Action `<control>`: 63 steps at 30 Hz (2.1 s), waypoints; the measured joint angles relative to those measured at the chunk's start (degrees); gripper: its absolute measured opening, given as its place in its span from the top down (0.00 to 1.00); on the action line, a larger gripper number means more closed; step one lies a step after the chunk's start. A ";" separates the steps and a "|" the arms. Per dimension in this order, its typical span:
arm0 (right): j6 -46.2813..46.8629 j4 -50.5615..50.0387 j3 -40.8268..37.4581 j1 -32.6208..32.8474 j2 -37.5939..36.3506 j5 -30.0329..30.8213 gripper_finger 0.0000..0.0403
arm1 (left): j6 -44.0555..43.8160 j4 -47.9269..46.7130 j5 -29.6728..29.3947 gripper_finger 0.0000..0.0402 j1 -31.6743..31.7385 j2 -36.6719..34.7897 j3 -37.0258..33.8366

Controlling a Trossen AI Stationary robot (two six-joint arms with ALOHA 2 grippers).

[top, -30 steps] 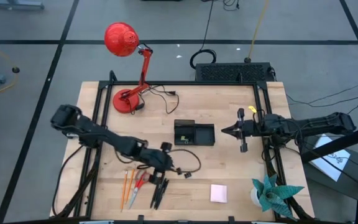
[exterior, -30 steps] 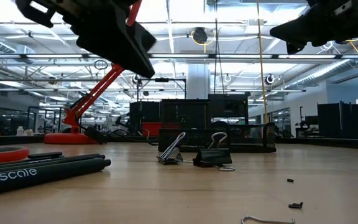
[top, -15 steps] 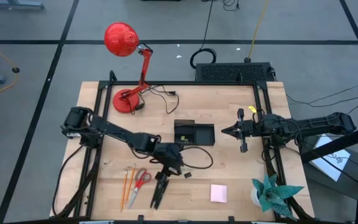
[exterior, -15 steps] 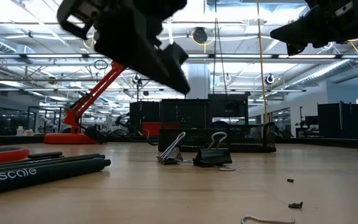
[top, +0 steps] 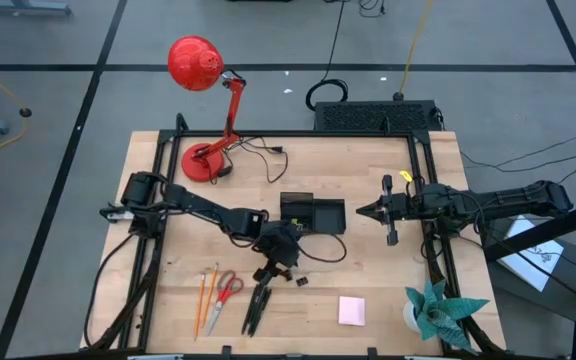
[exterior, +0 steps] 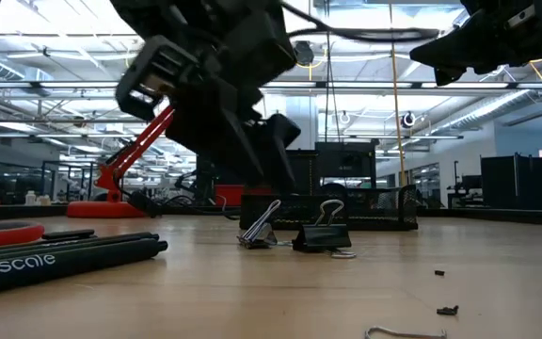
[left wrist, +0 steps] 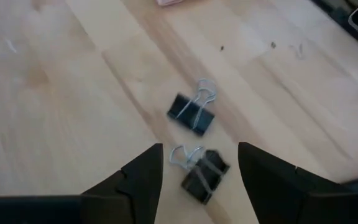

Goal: Pick and place office supplies into organizer
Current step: Put the left black binder clip into the black desk organizer

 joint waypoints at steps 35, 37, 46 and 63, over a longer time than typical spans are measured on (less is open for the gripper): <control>-1.14 -0.20 0.07 0.02 0.42 0.11 1.00 | 0.96 3.80 6.56 0.52 2.03 5.66 0.00; -1.14 -0.20 0.07 0.02 0.42 0.11 1.00 | 0.96 3.83 6.77 0.57 1.99 5.66 0.00; -1.14 -0.20 0.07 0.02 0.42 0.19 1.00 | 1.97 4.13 7.50 0.93 1.90 5.58 0.00; -1.27 -0.18 0.07 0.02 0.45 0.22 1.00 | 7.82 0.35 -4.17 0.98 -1.45 -4.48 -0.07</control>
